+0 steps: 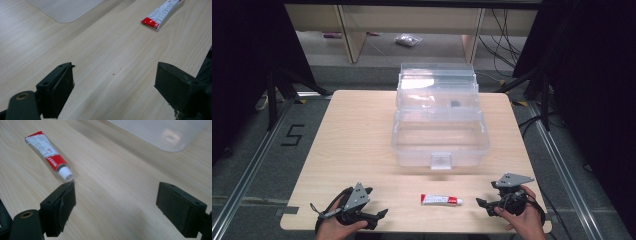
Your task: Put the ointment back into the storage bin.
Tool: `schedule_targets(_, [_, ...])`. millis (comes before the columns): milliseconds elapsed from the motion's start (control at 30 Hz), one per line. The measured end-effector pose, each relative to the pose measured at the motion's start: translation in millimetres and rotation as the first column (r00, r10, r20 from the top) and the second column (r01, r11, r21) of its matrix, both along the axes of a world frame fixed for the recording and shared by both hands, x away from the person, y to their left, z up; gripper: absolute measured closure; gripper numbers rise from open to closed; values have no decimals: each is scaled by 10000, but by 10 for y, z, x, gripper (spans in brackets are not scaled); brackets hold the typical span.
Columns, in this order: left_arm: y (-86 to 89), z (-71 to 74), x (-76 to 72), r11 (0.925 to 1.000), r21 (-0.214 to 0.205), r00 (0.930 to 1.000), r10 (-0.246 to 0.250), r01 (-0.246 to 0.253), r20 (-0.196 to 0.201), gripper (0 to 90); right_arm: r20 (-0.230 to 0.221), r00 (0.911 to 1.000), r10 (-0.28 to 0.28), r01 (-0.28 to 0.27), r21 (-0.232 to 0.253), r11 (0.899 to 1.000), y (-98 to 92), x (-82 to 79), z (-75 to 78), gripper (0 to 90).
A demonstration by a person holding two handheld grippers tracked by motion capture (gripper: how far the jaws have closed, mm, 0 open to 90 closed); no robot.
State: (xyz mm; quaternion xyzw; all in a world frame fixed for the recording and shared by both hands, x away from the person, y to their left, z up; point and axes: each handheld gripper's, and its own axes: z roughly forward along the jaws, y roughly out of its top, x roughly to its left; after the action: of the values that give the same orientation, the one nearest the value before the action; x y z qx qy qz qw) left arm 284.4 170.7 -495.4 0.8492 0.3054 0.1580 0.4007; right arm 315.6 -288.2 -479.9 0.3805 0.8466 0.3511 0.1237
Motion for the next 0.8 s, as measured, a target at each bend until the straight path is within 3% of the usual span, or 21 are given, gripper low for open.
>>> schedule_targets(100, [6,0,6,9999,155,10000,0,0,14,150,-116,9998,-183,183,21,9998,17,-21,3,170])
schedule_targets(167, [4,-1,6,9999,123,10000,12,-13,22,150,-16,10000,65,-65,-103,9999,29,-13,4,178])
schedule_targets(233, [4,1,5,9999,106,10000,24,-25,39,150,-234,9997,104,-108,-155,9998,46,-25,25,182])
schedule_targets(333, [2,-12,7,10000,75,9999,27,-27,101,150,-11,9988,489,-489,-498,9976,60,-1,66,192])
schedule_targets(400, [-3,-14,5,10000,-25,10000,26,-26,69,150,-173,9974,694,-705,-711,9950,73,10,108,203])
schedule_targets(433, [3,-14,12,9999,105,9999,26,-27,98,150,108,9975,705,-697,-598,9958,100,19,96,206])
schedule_targets(467, [3,-14,12,9999,105,9999,26,-27,98,150,108,9975,705,-697,-598,9958,100,19,96,206])
schedule_targets(500, [6,-15,13,10000,30,10000,-3,3,-8,150,-167,9941,1069,-1079,-907,9900,145,30,150,205])
schedule_targets(533, [15,-7,15,9999,168,9999,-15,17,-157,150,-42,9915,1301,-1299,-1001,9865,161,47,158,207])
schedule_targets(567, [15,-7,15,9999,168,9999,-15,17,-157,150,-42,9915,1301,-1299,-1001,9865,161,47,158,207])
schedule_targets(600, [11,-12,14,9999,132,10000,38,-39,82,150,-111,9879,1548,-1550,-1199,9806,218,63,200,210])
schedule_targets(733, [9,-14,15,9999,95,9999,71,-71,96,150,-313,9841,1746,-1773,-1452,9734,279,81,261,216])
schedule_targets(800, [1,-21,9,9999,-1,9999,167,-167,16,150,-376,9775,2078,-2111,-1740,9618,374,106,338,227])
